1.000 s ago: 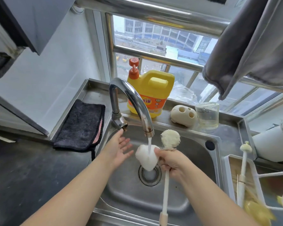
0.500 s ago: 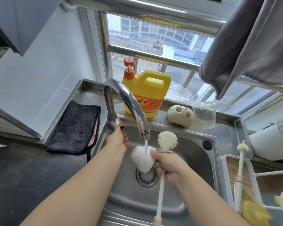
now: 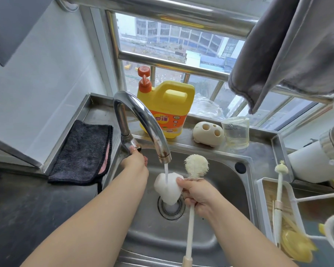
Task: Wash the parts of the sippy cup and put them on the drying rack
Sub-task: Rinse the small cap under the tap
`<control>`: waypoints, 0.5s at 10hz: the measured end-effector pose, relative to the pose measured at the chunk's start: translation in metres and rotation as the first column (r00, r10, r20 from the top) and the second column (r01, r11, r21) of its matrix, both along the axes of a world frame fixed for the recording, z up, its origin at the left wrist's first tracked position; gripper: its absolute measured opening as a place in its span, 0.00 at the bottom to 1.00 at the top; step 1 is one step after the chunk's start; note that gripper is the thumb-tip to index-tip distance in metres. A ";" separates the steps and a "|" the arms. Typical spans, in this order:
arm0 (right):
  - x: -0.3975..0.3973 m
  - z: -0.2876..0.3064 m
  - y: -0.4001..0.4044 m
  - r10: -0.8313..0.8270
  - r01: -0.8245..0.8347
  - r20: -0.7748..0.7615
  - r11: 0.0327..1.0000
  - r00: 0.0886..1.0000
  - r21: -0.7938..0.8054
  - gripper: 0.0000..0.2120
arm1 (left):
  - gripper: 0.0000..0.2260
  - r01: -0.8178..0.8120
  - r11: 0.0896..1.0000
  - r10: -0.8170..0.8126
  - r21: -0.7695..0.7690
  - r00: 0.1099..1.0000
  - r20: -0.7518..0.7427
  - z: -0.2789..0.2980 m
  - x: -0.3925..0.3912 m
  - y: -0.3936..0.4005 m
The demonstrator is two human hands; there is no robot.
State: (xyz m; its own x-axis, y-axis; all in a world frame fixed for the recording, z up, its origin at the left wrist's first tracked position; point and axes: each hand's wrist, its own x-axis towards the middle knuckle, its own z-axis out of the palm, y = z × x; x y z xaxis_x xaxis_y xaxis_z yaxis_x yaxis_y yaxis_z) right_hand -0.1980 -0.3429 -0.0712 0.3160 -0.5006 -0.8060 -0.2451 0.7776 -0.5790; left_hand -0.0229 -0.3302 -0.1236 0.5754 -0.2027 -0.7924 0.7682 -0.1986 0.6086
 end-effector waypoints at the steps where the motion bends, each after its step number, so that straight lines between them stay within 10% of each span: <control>1: 0.000 0.000 0.002 0.002 -0.002 -0.008 1.000 1.000 0.006 0.13 | 0.19 -0.139 0.989 0.134 -0.056 0.987 -0.083 0.008 -0.001 0.001; 3: -0.003 0.009 0.002 -0.018 0.017 0.022 1.000 1.000 0.015 0.12 | 0.23 0.363 0.932 -0.363 0.003 0.932 0.004 0.016 -0.010 0.045; 5: -0.015 0.023 0.000 0.054 -0.053 0.063 0.998 0.997 -0.014 0.11 | 0.31 0.803 0.519 -0.789 -0.294 0.582 0.197 0.040 -0.055 0.087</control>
